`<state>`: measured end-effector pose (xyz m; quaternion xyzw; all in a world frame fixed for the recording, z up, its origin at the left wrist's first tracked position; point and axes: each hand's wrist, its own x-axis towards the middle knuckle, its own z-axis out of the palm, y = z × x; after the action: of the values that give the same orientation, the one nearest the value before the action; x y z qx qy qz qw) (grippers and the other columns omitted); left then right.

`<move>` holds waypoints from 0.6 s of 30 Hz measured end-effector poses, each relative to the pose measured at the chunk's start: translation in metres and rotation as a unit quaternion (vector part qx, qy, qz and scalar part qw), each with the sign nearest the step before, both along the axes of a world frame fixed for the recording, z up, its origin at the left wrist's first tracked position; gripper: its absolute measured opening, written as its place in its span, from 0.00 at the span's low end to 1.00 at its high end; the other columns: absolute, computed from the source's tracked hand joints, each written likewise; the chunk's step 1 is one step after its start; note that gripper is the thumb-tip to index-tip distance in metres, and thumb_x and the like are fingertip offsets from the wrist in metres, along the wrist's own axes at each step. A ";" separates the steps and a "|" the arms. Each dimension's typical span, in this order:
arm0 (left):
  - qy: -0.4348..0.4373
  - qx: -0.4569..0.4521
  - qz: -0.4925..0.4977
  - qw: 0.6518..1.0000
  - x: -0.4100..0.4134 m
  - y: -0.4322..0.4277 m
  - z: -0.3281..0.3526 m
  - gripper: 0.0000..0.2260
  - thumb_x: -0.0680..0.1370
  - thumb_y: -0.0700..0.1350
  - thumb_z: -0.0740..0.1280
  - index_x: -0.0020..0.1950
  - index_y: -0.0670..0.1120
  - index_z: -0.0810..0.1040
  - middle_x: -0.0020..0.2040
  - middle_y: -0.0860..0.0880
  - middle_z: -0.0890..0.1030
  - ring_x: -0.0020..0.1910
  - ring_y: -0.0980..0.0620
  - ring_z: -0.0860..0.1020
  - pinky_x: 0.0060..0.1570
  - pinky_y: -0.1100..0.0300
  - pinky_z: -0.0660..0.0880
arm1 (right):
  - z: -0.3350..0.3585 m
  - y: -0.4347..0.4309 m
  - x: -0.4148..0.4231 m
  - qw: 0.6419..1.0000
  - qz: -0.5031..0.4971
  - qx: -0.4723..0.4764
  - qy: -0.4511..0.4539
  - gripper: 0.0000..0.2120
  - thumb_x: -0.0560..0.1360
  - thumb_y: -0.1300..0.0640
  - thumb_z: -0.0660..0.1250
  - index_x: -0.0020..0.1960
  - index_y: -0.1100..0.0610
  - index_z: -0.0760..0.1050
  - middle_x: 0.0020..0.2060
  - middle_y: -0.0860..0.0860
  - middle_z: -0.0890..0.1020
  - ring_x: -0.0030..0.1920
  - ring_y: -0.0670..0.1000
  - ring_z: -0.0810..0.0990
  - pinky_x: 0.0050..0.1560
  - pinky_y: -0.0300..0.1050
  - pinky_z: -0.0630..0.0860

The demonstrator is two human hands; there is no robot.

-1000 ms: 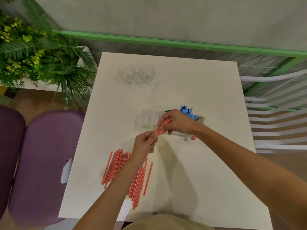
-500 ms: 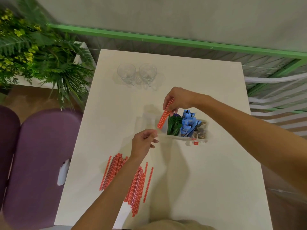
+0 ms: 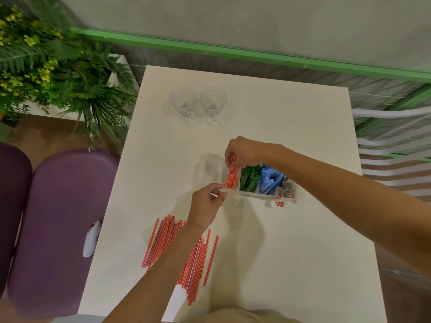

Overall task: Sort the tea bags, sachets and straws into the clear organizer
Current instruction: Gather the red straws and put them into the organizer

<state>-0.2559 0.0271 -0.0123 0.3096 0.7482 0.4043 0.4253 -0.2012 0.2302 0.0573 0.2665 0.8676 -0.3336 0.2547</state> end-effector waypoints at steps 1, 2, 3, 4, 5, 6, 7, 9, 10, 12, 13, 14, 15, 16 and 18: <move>0.005 -0.003 0.002 1.000 0.000 0.000 -0.001 0.10 0.77 0.44 0.70 0.58 0.47 0.81 0.42 0.51 0.82 0.37 0.50 0.82 0.34 0.72 0.73 | 0.000 0.000 0.000 1.000 0.002 0.001 -0.002 0.05 0.72 0.66 0.70 0.45 0.59 0.82 0.35 0.53 0.83 0.32 0.47 0.79 0.34 0.40 0.77; 0.009 -0.005 0.005 1.000 0.000 0.000 -0.002 0.10 0.77 0.44 0.70 0.57 0.47 0.81 0.42 0.51 0.82 0.37 0.50 0.82 0.34 0.72 0.74 | 0.001 0.000 0.000 1.000 0.004 0.000 -0.005 0.05 0.72 0.66 0.70 0.45 0.59 0.82 0.34 0.52 0.82 0.32 0.47 0.79 0.34 0.38 0.76; 0.011 -0.007 0.007 1.000 0.000 0.000 -0.002 0.09 0.77 0.44 0.70 0.57 0.47 0.81 0.41 0.50 0.82 0.37 0.51 0.82 0.35 0.71 0.74 | 0.000 -0.001 0.000 1.000 0.006 -0.002 -0.010 0.06 0.72 0.67 0.70 0.45 0.59 0.82 0.34 0.52 0.82 0.31 0.46 0.78 0.33 0.38 0.75; 0.013 -0.005 0.009 1.000 0.000 0.000 -0.003 0.09 0.77 0.44 0.70 0.57 0.46 0.81 0.41 0.50 0.82 0.36 0.51 0.82 0.35 0.71 0.74 | -0.002 -0.004 0.000 1.000 0.011 -0.002 -0.015 0.06 0.71 0.67 0.69 0.45 0.59 0.82 0.34 0.52 0.82 0.32 0.47 0.78 0.33 0.38 0.74; 0.017 -0.002 0.009 1.000 0.000 0.000 -0.003 0.09 0.77 0.43 0.70 0.57 0.46 0.81 0.40 0.50 0.82 0.36 0.51 0.82 0.35 0.71 0.74 | -0.005 -0.006 0.001 1.000 0.016 0.000 -0.018 0.07 0.71 0.68 0.69 0.44 0.58 0.82 0.35 0.53 0.82 0.32 0.48 0.77 0.33 0.39 0.73; 0.022 -0.001 0.008 1.000 0.001 0.001 -0.003 0.09 0.77 0.43 0.69 0.57 0.46 0.82 0.40 0.50 0.82 0.35 0.52 0.82 0.36 0.70 0.75 | -0.008 -0.008 0.002 1.000 0.019 0.001 -0.019 0.07 0.70 0.68 0.69 0.44 0.58 0.82 0.36 0.54 0.82 0.32 0.48 0.76 0.33 0.40 0.72; 0.029 -0.001 0.004 1.000 0.001 0.001 -0.002 0.09 0.77 0.43 0.69 0.57 0.47 0.81 0.40 0.50 0.82 0.35 0.52 0.82 0.37 0.70 0.76 | -0.009 -0.009 0.003 1.000 0.019 0.001 -0.019 0.08 0.70 0.68 0.69 0.44 0.58 0.82 0.36 0.54 0.82 0.32 0.49 0.75 0.32 0.39 0.71; 0.061 -0.004 -0.015 0.998 0.001 0.003 0.000 0.10 0.78 0.44 0.69 0.58 0.48 0.81 0.39 0.52 0.81 0.34 0.53 0.81 0.41 0.65 0.79 | -0.010 -0.008 0.005 1.000 0.019 0.005 -0.020 0.08 0.69 0.68 0.69 0.45 0.58 0.82 0.37 0.54 0.82 0.31 0.48 0.74 0.30 0.37 0.69; 0.084 -0.003 -0.029 0.996 0.002 0.004 0.000 0.11 0.78 0.45 0.69 0.60 0.49 0.80 0.38 0.53 0.81 0.34 0.54 0.81 0.43 0.62 0.80 | -0.009 -0.008 0.005 1.000 0.020 0.010 -0.019 0.08 0.70 0.67 0.69 0.45 0.58 0.82 0.38 0.54 0.82 0.31 0.48 0.74 0.29 0.37 0.69; 0.126 -0.005 -0.058 0.990 0.001 0.010 0.002 0.13 0.78 0.48 0.68 0.62 0.50 0.79 0.38 0.53 0.81 0.33 0.55 0.80 0.43 0.57 0.81 | -0.008 -0.006 0.005 0.999 0.026 0.022 -0.018 0.08 0.71 0.64 0.69 0.49 0.58 0.81 0.42 0.55 0.83 0.36 0.50 0.77 0.32 0.40 0.73; 0.146 -0.013 -0.075 0.986 0.001 0.014 0.004 0.13 0.78 0.49 0.67 0.63 0.51 0.78 0.38 0.53 0.82 0.34 0.55 0.80 0.44 0.57 0.80 | -0.007 -0.006 0.005 0.999 0.035 0.031 -0.018 0.09 0.72 0.62 0.69 0.52 0.58 0.81 0.45 0.55 0.83 0.39 0.52 0.79 0.36 0.42 0.75; 0.165 -0.023 -0.095 0.981 0.000 0.018 0.006 0.14 0.79 0.51 0.66 0.63 0.51 0.78 0.38 0.53 0.82 0.35 0.54 0.80 0.45 0.58 0.80 | -0.006 -0.006 0.005 0.998 0.044 0.041 -0.018 0.10 0.73 0.61 0.69 0.54 0.59 0.80 0.47 0.55 0.83 0.42 0.53 0.80 0.39 0.45 0.77; 0.184 -0.034 -0.117 0.975 0.000 0.023 0.008 0.14 0.79 0.51 0.66 0.64 0.50 0.78 0.38 0.52 0.83 0.37 0.53 0.81 0.45 0.58 0.79 | -0.005 -0.006 0.006 0.997 0.053 0.051 -0.016 0.11 0.74 0.60 0.68 0.56 0.59 0.79 0.48 0.55 0.83 0.43 0.53 0.80 0.42 0.46 0.78; 0.204 -0.040 -0.138 0.968 -0.001 0.027 0.009 0.14 0.79 0.52 0.65 0.64 0.50 0.78 0.39 0.51 0.84 0.38 0.52 0.81 0.46 0.57 0.79 | -0.004 -0.006 0.005 0.997 0.057 0.058 -0.017 0.12 0.74 0.60 0.68 0.57 0.59 0.79 0.50 0.55 0.82 0.45 0.53 0.79 0.44 0.46 0.77; 0.237 -0.039 -0.171 0.955 0.002 0.034 0.011 0.14 0.79 0.52 0.65 0.62 0.50 0.78 0.40 0.50 0.84 0.39 0.50 0.81 0.45 0.55 0.80 | -0.002 -0.006 0.006 0.996 0.059 0.070 -0.019 0.12 0.75 0.60 0.67 0.58 0.60 0.78 0.52 0.54 0.81 0.46 0.52 0.78 0.46 0.45 0.77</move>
<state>-0.2537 0.0614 -0.0013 0.5030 0.7786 0.2107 0.3103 -0.1949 0.2244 0.0550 0.2384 0.8981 -0.2517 0.2708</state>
